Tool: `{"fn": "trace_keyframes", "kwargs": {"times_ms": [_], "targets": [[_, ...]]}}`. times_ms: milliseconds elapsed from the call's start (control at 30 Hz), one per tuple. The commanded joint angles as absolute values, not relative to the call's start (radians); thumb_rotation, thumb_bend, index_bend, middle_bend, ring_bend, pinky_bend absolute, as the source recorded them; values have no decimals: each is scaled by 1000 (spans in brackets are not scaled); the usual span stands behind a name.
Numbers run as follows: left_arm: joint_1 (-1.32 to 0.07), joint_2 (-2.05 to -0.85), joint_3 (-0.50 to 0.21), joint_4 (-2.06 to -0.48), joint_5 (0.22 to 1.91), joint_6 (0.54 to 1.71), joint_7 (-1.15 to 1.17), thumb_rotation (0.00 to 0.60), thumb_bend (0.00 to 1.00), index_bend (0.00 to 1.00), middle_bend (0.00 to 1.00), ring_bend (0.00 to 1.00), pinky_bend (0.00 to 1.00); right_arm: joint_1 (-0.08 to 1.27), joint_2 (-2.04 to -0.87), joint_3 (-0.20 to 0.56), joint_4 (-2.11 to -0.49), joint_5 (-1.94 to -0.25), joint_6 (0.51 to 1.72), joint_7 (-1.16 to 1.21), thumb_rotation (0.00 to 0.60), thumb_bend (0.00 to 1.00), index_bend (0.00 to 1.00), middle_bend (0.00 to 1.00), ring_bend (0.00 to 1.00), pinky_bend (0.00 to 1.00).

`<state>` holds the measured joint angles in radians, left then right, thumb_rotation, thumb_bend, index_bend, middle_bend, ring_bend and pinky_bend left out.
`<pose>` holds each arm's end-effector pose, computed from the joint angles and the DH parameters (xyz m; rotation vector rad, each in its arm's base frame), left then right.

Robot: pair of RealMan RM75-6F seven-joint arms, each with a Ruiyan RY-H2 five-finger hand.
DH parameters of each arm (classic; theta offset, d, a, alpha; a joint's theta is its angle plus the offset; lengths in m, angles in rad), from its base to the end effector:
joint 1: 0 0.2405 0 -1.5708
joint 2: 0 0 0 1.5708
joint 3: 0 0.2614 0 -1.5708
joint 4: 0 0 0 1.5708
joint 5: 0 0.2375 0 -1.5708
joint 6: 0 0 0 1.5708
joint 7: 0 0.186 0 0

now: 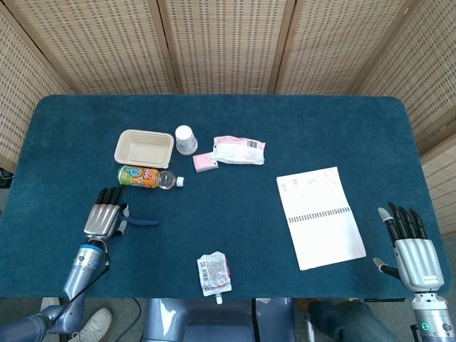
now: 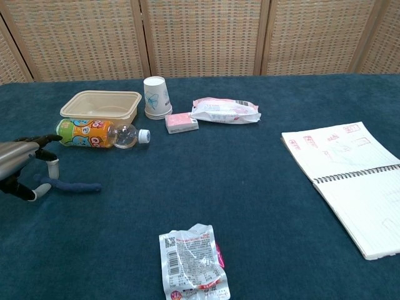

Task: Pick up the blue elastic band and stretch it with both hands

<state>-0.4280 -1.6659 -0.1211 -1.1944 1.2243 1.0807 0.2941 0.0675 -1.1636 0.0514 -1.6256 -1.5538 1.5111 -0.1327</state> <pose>-0.2916 0.3389 -0.0605 -1.6297 -0.9783 -0.7036 -0.3108 -0.2196 0.1209 1.4297 -0.8140 0.8837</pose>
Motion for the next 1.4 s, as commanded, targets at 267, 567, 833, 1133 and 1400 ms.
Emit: {"fn": "trace_keyframes", "kwargs": {"times_ms": [267,567,833,1133,1400], "targets": [[-438,-1551,-155,-1349,1316,1045,-104,600,468,696,0,0,0,91,-1166,36,-1617,-1570,1464,-7,600,0,0,0,0,0],[-515,-1596,-174,-1327,1436,1020,-489,600,475,712,0,0,0,181,-1154,60,-1585,-1607,1385,200,600,0,26,0,0,0],[-610,-1709,-211,-1261,1446,973,-614,600,478,705,0,0,0,267,-1151,106,-1610,-1622,1337,278,600,0,212,0,0,0],[-750,-1833,-287,-1221,1399,905,-568,600,478,703,0,0,0,445,-1078,162,-1744,-1558,1093,471,600,75,322,0,0,0],[-800,-1862,-309,-1232,1354,876,-510,600,478,703,0,0,0,551,-1096,209,-1765,-1484,977,449,600,176,417,0,0,0]]}}
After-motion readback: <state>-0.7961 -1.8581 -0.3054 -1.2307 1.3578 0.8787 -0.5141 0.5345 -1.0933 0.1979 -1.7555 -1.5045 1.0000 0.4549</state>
